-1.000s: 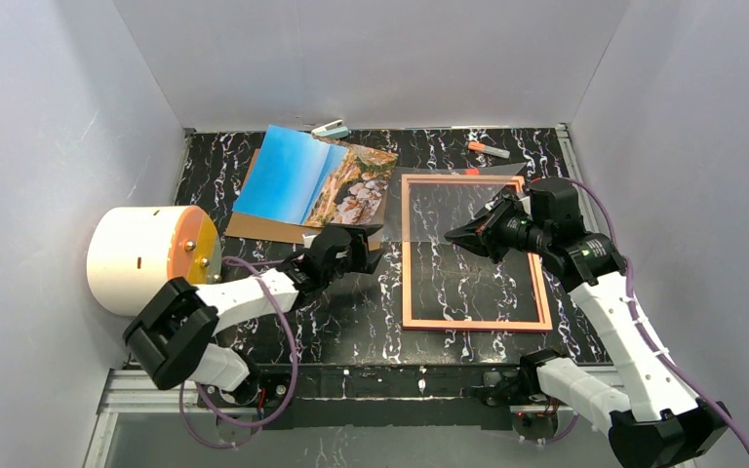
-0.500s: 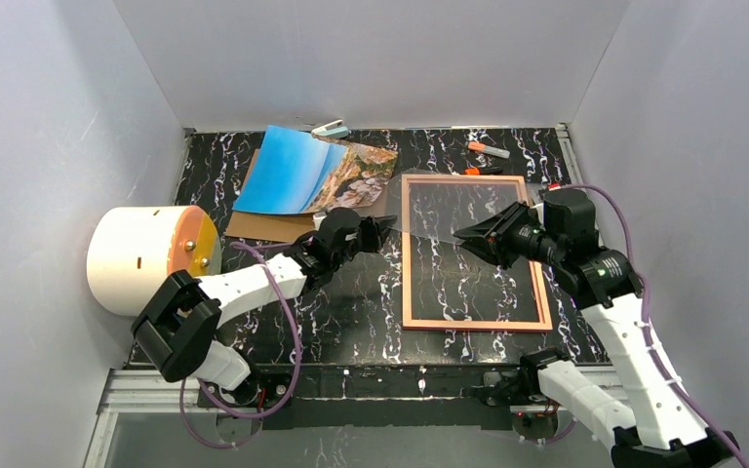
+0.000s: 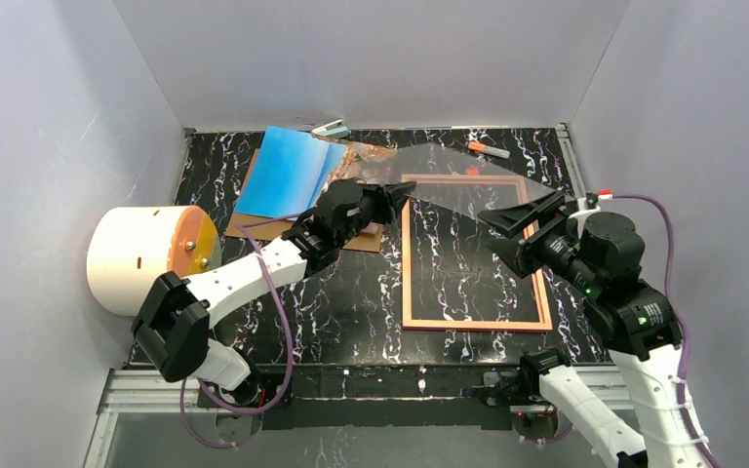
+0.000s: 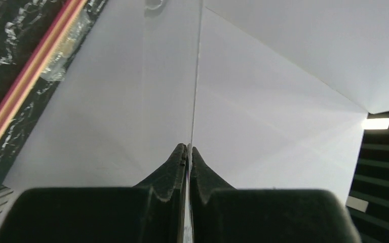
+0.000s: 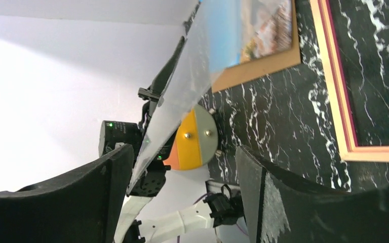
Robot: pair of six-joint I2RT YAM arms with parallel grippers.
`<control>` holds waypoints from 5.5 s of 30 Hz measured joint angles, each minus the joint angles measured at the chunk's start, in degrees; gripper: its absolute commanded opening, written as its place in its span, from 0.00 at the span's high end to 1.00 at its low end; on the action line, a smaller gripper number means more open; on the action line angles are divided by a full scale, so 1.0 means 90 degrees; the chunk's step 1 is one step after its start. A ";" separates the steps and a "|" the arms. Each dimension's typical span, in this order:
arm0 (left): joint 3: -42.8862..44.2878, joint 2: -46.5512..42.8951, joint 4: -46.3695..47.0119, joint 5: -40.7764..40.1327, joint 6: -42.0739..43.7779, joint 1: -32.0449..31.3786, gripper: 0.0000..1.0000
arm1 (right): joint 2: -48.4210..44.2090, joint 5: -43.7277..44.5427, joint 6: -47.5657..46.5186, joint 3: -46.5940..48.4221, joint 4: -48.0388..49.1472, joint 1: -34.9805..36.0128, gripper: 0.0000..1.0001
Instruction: Put the photo into the frame
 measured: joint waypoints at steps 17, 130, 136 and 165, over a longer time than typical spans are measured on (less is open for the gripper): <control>0.0826 -0.1008 -0.1651 -0.0624 0.2722 0.1122 1.00 | 0.0430 0.0809 -0.1090 0.0937 0.0046 0.0000 0.17; 0.6870 0.0107 -0.5756 0.2057 1.0686 0.2038 1.00 | 0.5921 -0.1817 -0.1377 0.1185 0.6946 -0.0707 0.01; 0.7164 0.0090 -0.4777 0.2824 1.0314 0.2038 1.00 | 0.5481 -0.1773 -0.0801 0.0517 0.8490 -0.0835 0.01; 0.6540 -0.0529 -0.3745 0.2329 0.9806 0.2038 1.00 | 0.5612 -0.3589 0.2055 0.0083 1.3988 -0.0988 0.68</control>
